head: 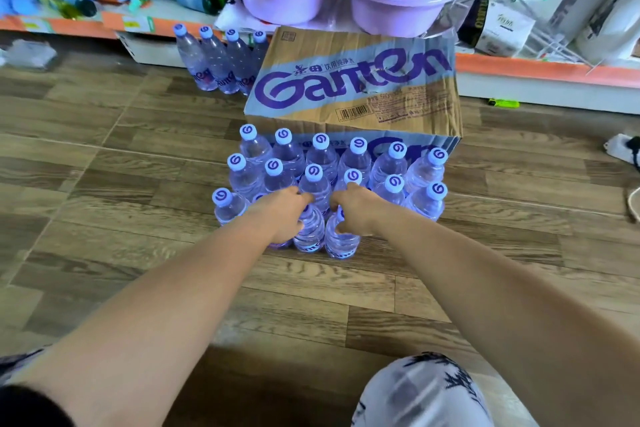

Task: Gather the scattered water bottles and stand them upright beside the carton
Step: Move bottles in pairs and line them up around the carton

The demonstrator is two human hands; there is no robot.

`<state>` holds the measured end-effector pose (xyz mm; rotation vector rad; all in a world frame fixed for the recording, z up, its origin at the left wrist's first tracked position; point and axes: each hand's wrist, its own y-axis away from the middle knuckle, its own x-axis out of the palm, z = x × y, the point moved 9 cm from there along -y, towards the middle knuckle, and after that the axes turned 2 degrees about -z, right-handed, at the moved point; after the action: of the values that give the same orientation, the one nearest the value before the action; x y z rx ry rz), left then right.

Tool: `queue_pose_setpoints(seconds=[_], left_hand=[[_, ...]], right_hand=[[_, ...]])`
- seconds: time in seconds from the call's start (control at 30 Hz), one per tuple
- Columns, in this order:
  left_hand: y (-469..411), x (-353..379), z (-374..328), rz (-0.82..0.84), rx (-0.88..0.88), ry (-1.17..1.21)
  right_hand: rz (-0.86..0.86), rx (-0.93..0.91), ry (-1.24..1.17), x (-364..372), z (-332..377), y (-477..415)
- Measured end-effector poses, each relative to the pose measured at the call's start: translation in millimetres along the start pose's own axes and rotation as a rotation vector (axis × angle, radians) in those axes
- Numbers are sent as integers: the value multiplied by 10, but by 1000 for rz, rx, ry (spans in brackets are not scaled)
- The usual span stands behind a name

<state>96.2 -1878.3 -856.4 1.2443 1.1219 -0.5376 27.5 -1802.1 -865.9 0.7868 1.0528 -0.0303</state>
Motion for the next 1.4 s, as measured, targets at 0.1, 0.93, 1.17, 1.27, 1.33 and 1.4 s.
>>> queue_pose_setpoints(seconds=[0.1,0.93,1.17,1.27,1.33,1.4], left_hand=[[159,-282,116,-44,3,-54],[-1920,-1708,3566,-242,-143,154],[-2995,-1945,3327,-309,-28,136],[-3231,-1879,3254,-310,-48,152],[-3269,-1861,3239,-361,-90,124],[-3235,-1816,3212,-380,-135,20]], right_hand=[[-79,-2,138,-254,93,76],[-352,23,59,-2363,1227,-3115],[-317,61,237,-2448,1168,-3752],[-348,79,265,-2499,1179,-3871],[-369,72,275,-2517,1181,-3887],[-385,14,277,-2503,1209,-3869]])
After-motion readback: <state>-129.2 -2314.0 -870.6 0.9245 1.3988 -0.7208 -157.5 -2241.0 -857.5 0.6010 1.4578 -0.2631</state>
